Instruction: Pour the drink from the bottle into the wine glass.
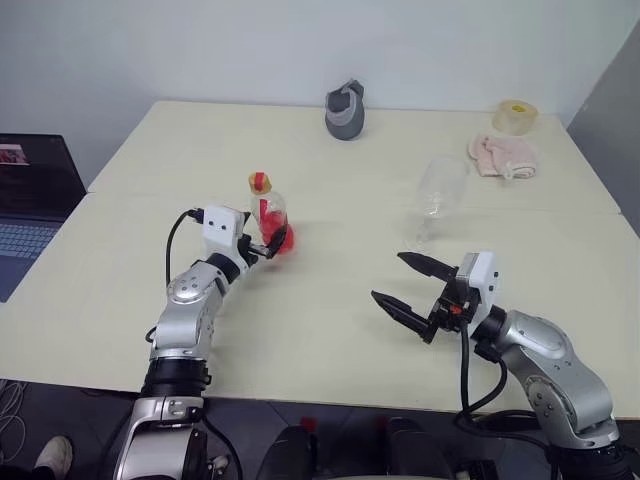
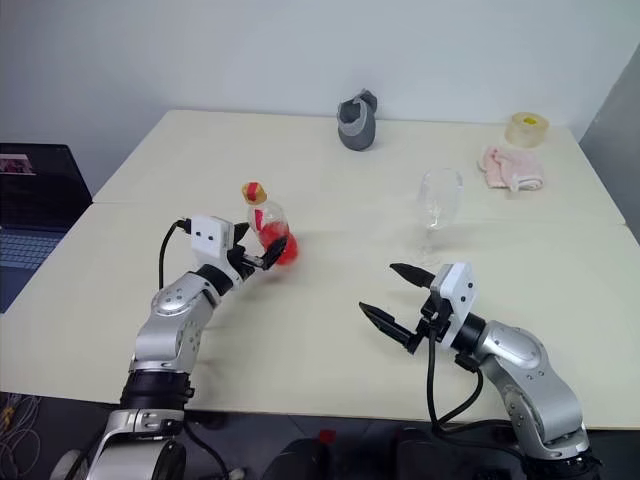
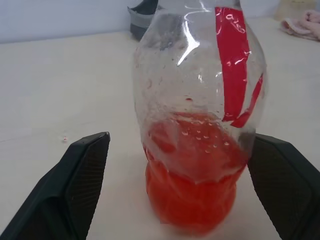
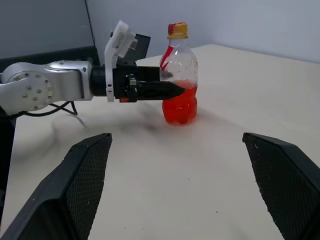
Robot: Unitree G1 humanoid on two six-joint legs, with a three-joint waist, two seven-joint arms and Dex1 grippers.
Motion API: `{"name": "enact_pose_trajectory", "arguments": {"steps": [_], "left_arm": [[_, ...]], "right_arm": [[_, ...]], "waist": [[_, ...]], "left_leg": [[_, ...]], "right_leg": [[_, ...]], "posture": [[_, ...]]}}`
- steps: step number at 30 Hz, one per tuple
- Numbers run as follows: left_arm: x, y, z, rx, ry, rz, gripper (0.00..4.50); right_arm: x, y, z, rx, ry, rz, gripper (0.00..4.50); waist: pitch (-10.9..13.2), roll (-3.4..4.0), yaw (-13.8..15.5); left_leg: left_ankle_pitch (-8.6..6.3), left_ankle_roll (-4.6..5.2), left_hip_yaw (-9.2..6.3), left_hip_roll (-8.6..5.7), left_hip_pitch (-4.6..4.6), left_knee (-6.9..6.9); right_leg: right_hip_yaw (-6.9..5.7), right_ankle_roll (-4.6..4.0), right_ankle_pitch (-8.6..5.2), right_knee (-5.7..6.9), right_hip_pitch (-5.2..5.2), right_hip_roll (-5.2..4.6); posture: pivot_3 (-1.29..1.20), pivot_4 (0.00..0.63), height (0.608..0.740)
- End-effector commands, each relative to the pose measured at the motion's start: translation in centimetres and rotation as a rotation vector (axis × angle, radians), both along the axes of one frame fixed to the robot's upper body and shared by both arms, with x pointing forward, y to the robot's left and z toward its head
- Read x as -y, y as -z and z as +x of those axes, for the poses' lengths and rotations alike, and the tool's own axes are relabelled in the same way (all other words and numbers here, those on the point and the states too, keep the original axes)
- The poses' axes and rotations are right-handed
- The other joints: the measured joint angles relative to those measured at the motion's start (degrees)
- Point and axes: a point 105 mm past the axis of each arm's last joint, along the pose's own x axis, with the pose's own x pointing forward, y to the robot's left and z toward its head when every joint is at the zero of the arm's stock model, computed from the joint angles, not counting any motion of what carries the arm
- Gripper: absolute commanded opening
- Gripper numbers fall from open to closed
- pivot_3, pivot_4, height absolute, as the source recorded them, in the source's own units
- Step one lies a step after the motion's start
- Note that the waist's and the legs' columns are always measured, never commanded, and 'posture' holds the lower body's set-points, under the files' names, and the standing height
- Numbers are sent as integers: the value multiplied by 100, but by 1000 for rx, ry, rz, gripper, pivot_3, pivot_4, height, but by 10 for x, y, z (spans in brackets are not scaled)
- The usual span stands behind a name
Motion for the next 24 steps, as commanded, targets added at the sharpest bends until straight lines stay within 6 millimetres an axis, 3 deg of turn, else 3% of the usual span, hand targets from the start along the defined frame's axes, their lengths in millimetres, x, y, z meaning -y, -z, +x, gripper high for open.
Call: {"name": "enact_pose_trajectory", "arguments": {"steps": [1,11,18,24], "left_arm": [[3,-7,7,45,11,10,4453],[10,-6,25,83,12,-10,4453],[18,-19,31,150,32,-52,4453],[19,-22,32,165,41,-66,2785]], "right_arm": [[-2,-14,-5,56,-17,15,4500],[-2,-17,-2,50,8,21,4500],[-3,-16,-1,46,12,18,4500],[-4,-16,0,50,18,19,4500]], "waist": [[0,-1,2],[2,-3,5],[3,-5,4],[3,-6,-1]], "left_leg": [[1,-1,0,0,0,0],[2,-4,-2,-1,-1,2],[3,-4,-2,-1,-2,2],[3,-4,-1,-2,-2,2]], "right_leg": [[0,0,0,0,-1,0],[-1,0,0,2,-2,0],[-1,0,0,2,-3,0],[-1,0,0,3,-4,0]], "posture": [[0,150,740],[0,150,740],[0,150,740],[0,150,740]]}}
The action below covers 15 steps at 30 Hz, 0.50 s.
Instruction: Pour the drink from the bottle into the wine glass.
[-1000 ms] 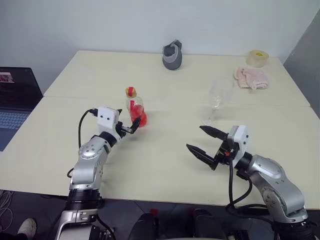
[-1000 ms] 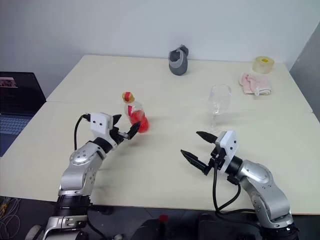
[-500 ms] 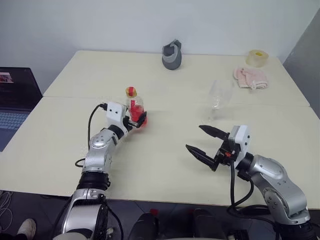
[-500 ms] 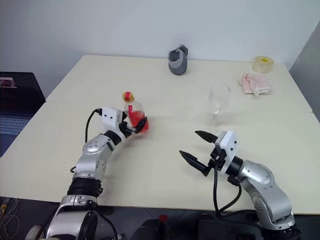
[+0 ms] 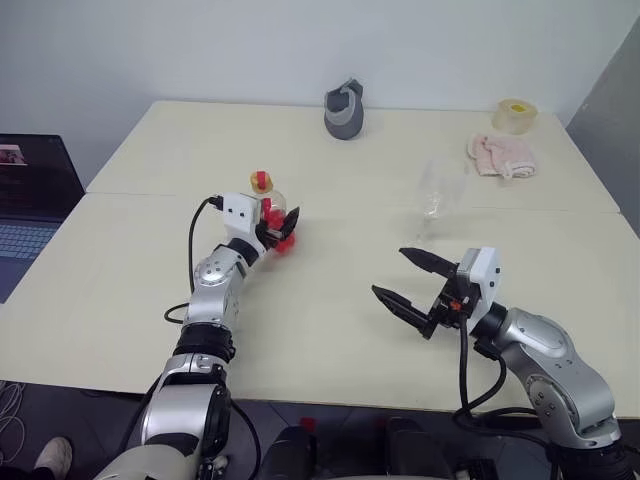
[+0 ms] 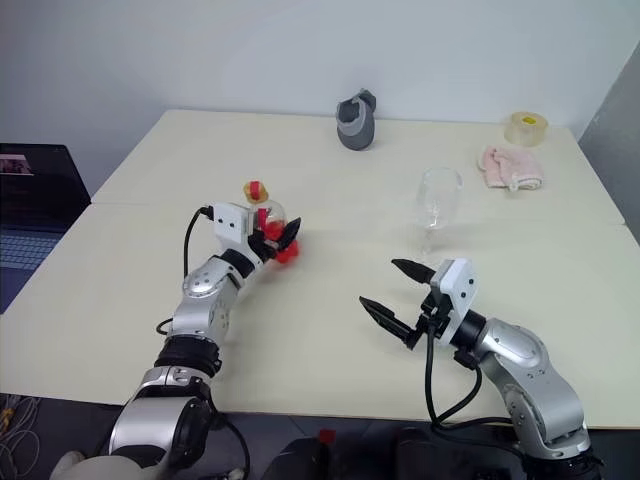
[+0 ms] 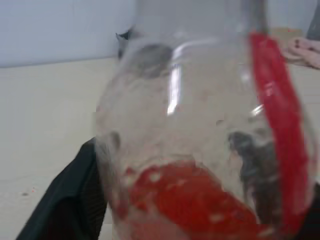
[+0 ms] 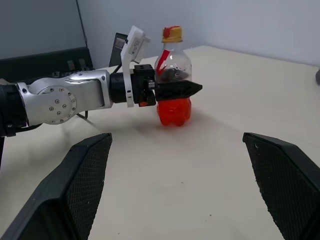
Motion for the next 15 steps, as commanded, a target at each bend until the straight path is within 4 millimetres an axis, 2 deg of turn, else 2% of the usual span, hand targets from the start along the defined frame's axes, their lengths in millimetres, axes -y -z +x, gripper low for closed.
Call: {"name": "enact_pose_trajectory", "arguments": {"steps": [1,3,6,10,15], "left_arm": [[0,-19,2,68,9,-10,2615],[-1,-19,1,69,10,-11,2285],[-2,-18,0,69,12,-11,2084],[0,-19,-6,76,34,-8,2055],[8,-26,-16,87,94,0,2054]], "right_arm": [[-4,-11,-3,46,-16,9,4500],[-4,-11,-3,47,-13,6,4500],[-4,-10,-3,47,-12,3,4500],[-3,-13,3,29,19,20,4500],[-9,-35,18,37,29,64,4500]], "waist": [[0,-1,0],[1,-1,1],[1,-2,1],[1,-2,-5],[1,-2,-16]], "left_leg": [[0,0,0,0,0,0],[0,0,0,0,0,1],[0,0,0,0,-1,1],[0,0,0,0,0,1],[1,0,1,2,-1,1]], "right_leg": [[0,0,0,0,-1,0],[0,0,0,0,0,0],[0,0,0,1,0,0],[1,0,0,1,-1,0],[4,-1,0,5,-7,1]], "posture": [[0,150,740],[0,150,740],[0,150,740],[0,150,740],[0,150,740]]}}
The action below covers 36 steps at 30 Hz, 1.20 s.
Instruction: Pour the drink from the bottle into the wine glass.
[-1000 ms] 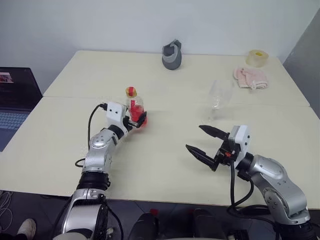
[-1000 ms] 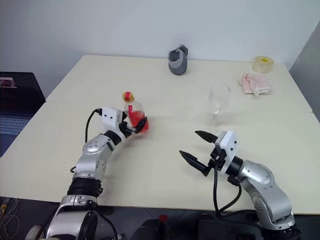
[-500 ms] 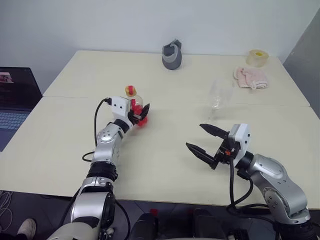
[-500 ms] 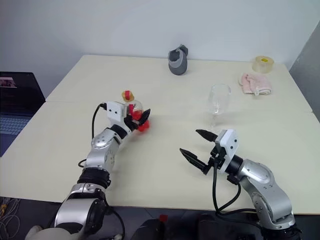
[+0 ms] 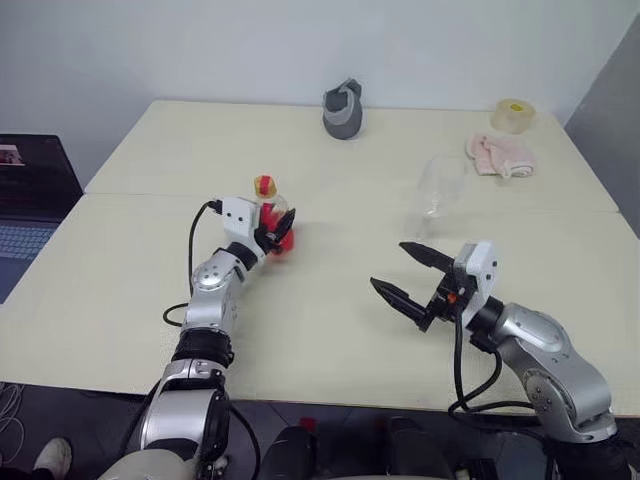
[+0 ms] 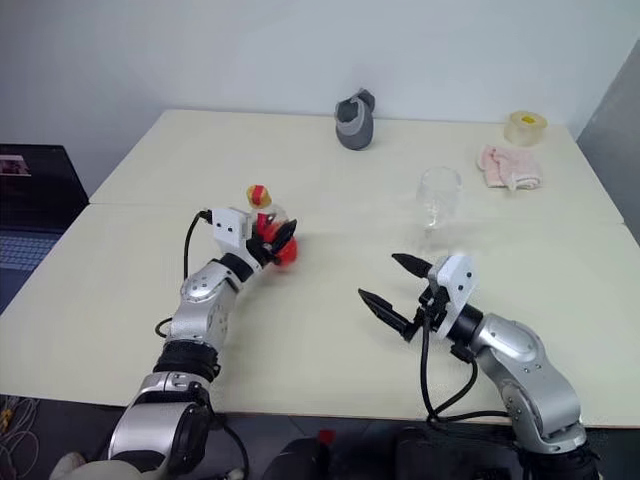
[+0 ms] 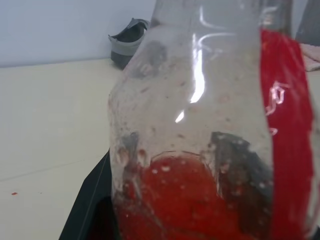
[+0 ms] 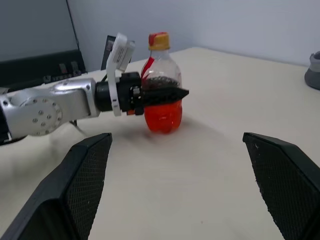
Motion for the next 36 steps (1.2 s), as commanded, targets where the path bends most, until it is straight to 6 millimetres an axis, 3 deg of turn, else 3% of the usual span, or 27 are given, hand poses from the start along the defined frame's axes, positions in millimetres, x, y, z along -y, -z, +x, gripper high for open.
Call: {"name": "enact_pose_trajectory", "arguments": {"steps": [1,6,16,22,36], "left_arm": [[9,-30,-7,86,65,-4,2050],[31,-41,-16,80,186,4,2048],[67,-43,-20,70,339,47,2047],[88,-47,-21,80,417,56,1976],[95,-45,-27,65,472,61,1976]], "right_arm": [[-7,-26,9,35,3,37,4500],[-23,-61,35,64,21,73,4500],[-56,-94,59,38,6,127,4500],[-77,-98,63,42,-68,87,4500],[-82,-93,75,52,-83,39,4500]], "waist": [[0,0,0],[0,0,7],[0,1,1],[0,1,-13],[-1,2,-134]], "left_leg": [[0,0,0,0,-1,0],[1,-2,-5,-2,-12,6],[5,-8,-9,-4,-29,10],[6,-9,-4,-7,-31,12],[9,-13,-3,-7,-112,59]], "right_leg": [[0,0,0,0,-2,0],[-3,-1,1,1,-8,0],[-7,-2,1,1,-23,-2],[-2,-3,2,3,-28,-2],[2,-3,4,42,-110,-3]], "posture": [[0,150,740],[0,150,740],[0,150,740],[0,150,740],[0,150,740]]}}
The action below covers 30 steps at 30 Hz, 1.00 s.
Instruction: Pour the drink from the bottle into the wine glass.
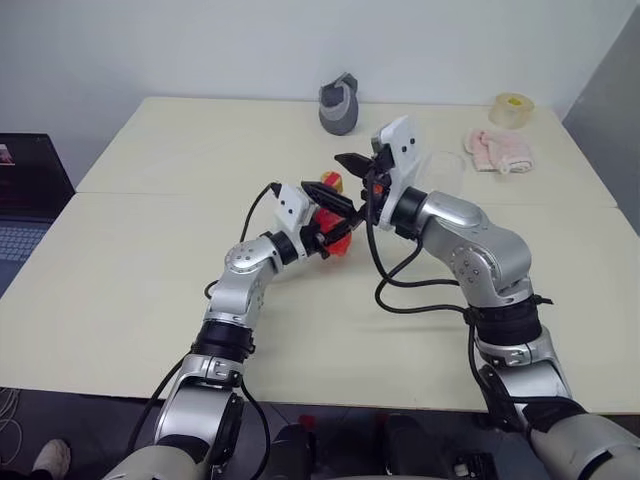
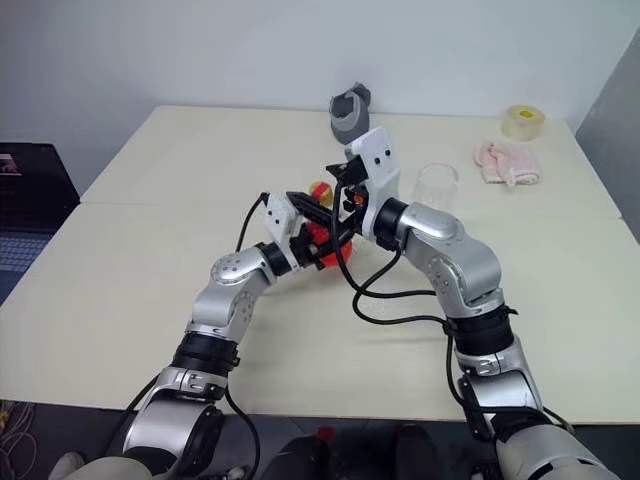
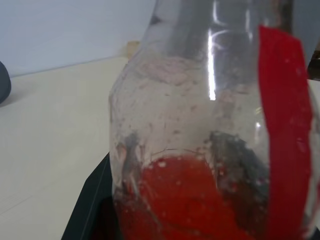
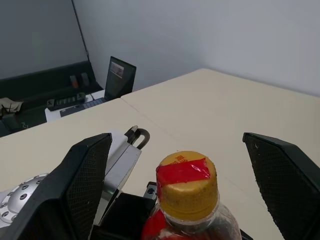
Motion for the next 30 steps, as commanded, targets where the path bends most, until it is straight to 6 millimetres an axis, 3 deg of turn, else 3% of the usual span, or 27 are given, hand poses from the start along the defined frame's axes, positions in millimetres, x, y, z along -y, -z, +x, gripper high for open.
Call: {"name": "enact_pose_trajectory", "arguments": {"steps": [1,4,13,15,23,26,30], "left_arm": [[4,-16,-3,59,25,-10,1976],[4,-17,-3,59,23,-14,1976],[1,-25,1,72,6,-25,1976],[2,-27,1,78,9,-26,1975],[4,-32,-2,86,21,-33,1962],[4,-31,-2,85,21,-33,1950],[4,-31,-2,85,19,-34,1949]], "right_arm": [[-4,-19,-4,78,-21,20,4316],[-3,-19,-2,82,-19,17,3624],[-4,-17,-3,90,-37,1,440],[-4,-17,-3,89,-42,0,0],[-6,-23,-3,100,-68,13,0],[-5,-27,-3,96,-87,27,563],[-3,-30,-1,109,-80,20,1693]], "waist": [[0,0,0],[0,0,1],[0,0,0],[0,0,0],[0,0,-1],[0,0,0],[0,0,-1]], "left_leg": [[0,0,0,0,-7,11],[0,0,-1,-3,-7,21],[0,1,-2,-3,-8,19],[0,1,-2,-3,-8,19],[0,1,-2,-3,-8,20],[0,1,-2,-3,-8,20],[0,1,-2,-3,-8,20]], "right_leg": [[0,0,0,7,-3,0],[0,3,2,18,-3,-1],[0,3,1,18,-4,-1],[0,3,1,18,-4,-1],[0,3,1,19,-5,-1],[0,3,2,18,-5,-1],[0,3,1,19,-5,-1]], "posture": [[0,150,740],[0,150,740],[0,150,740],[0,150,740],[0,150,740],[0,150,740],[0,150,740]]}}
